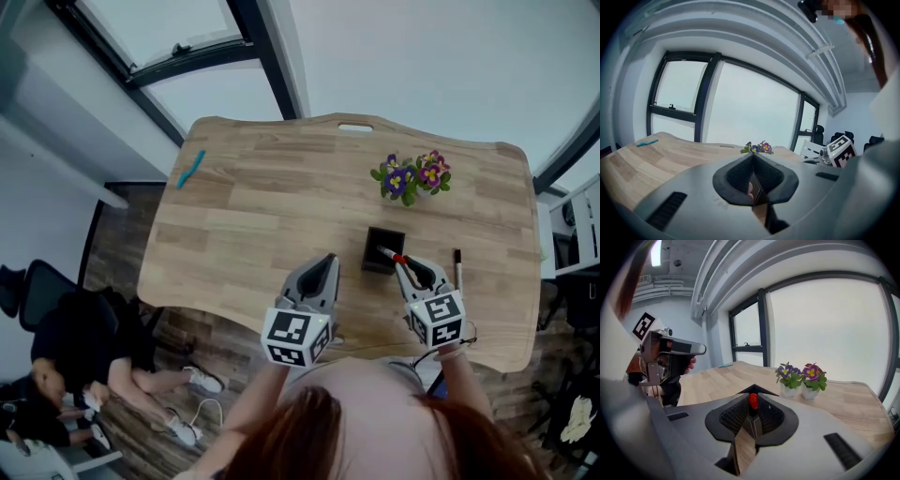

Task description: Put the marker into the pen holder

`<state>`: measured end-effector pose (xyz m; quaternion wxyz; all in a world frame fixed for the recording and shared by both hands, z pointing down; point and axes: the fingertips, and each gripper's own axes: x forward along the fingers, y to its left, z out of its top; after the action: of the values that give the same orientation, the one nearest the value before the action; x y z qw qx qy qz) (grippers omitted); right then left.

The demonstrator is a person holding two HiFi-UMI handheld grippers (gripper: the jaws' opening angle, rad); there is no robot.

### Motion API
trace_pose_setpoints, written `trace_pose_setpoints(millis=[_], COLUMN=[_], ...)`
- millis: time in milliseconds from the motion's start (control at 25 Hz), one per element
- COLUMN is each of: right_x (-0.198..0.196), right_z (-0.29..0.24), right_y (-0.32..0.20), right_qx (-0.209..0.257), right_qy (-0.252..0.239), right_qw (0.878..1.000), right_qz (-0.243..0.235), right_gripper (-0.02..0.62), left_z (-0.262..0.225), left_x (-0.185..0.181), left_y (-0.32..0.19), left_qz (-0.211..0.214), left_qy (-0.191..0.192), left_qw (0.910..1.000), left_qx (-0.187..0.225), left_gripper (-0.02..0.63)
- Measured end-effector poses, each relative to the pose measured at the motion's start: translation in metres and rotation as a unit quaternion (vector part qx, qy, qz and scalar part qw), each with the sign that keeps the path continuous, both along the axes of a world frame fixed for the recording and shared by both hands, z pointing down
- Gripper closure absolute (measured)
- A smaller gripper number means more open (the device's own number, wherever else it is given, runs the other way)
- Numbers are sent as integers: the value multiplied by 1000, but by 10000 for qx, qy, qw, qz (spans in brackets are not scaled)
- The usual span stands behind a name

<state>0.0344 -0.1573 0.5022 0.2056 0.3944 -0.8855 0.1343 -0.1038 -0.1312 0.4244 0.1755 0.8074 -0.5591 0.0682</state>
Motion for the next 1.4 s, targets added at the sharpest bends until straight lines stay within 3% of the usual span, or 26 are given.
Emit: trace_pose_setpoints(millis=[640,1400], right_x=[-14,-12], right_z=[22,32], right_y=[-11,-5], right_qx=[-204,-451], right_qy=[203,181], right_qw=[9994,9988], right_qz=[-184,-40], right_gripper=[546,535], left_z=[3,8], left_x=[-12,-6], left_y=[-4,-1], left_qz=[-124,52], left_qy=[1,78], left_qw=[9999,9999], left_qx=[-60,-109], left_gripper=[604,604])
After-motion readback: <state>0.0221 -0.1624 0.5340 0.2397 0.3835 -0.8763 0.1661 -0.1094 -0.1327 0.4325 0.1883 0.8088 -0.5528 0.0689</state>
